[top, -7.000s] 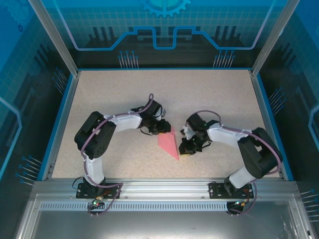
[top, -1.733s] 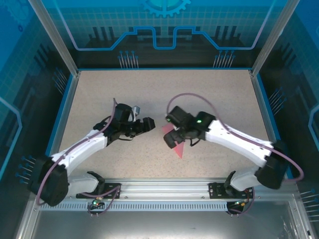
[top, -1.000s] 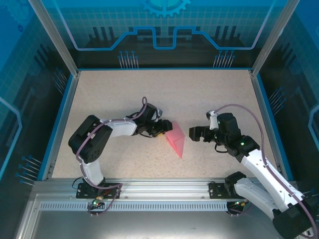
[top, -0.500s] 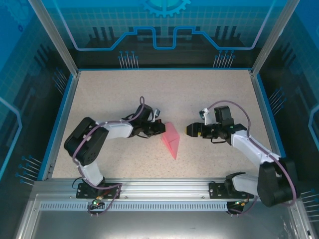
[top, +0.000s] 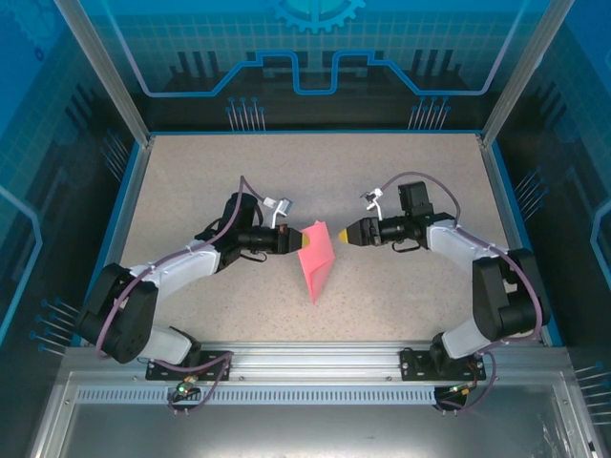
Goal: Fold a paper plane with a square sheet of paper (fold left side to right side)
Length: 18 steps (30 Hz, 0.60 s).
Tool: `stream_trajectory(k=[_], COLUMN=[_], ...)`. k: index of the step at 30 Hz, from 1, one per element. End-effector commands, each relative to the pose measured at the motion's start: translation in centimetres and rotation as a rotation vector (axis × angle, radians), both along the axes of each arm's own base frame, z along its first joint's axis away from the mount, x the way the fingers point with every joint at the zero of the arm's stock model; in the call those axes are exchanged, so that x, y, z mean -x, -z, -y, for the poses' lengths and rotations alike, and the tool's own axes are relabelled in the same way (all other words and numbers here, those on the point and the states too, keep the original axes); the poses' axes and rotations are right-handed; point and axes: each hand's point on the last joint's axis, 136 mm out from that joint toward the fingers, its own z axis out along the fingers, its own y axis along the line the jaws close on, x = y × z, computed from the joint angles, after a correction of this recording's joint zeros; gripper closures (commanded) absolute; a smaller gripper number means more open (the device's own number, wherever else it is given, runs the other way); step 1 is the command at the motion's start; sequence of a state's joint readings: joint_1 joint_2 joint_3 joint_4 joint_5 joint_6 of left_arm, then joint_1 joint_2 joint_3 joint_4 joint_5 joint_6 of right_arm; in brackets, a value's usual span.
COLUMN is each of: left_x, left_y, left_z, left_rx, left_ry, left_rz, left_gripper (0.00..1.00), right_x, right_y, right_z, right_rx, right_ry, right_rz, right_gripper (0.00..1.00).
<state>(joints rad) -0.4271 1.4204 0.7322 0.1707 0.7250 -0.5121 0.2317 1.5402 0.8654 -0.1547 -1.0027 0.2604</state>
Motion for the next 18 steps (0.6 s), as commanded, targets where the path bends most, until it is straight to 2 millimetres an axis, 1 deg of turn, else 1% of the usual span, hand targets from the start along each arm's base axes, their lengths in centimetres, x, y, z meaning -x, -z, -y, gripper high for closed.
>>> stream_trajectory(k=[1,5,9,13,18], left_x=[1.1,1.0,0.8,0.8,0.7], left_y=[-1.3,-1.4,-1.3,-1.2,-1.1], left_z=[0.6,0.8,0.9,0.9,0.9], left_rx=[0.047,0.052,0.052,0.049,0.041], left_ry=[0.111,0.123,0.125,0.123,0.117], left_rz=[0.024,0.022,0.015,0.016,0.011], left_gripper=[1.0,1.0,1.0,1.0,1.0], right_x=[-0.1,0.1,0.8,1.3,2.0], right_y=[-1.2,-1.0,-0.6,0.0,0.2], right_z=[-1.6,-2.8,-3.7,-3.8,-3.5], right_rx=[-0.064,-0.065,-0.069,-0.059,-0.048], right_ry=[-0.089,-0.137,-0.184,-0.195,-0.199], right_rz=[0.024,-0.006,-0.041,-0.073,-0.084], right_gripper=[0.26,0.34,0.45,0.53,0.59])
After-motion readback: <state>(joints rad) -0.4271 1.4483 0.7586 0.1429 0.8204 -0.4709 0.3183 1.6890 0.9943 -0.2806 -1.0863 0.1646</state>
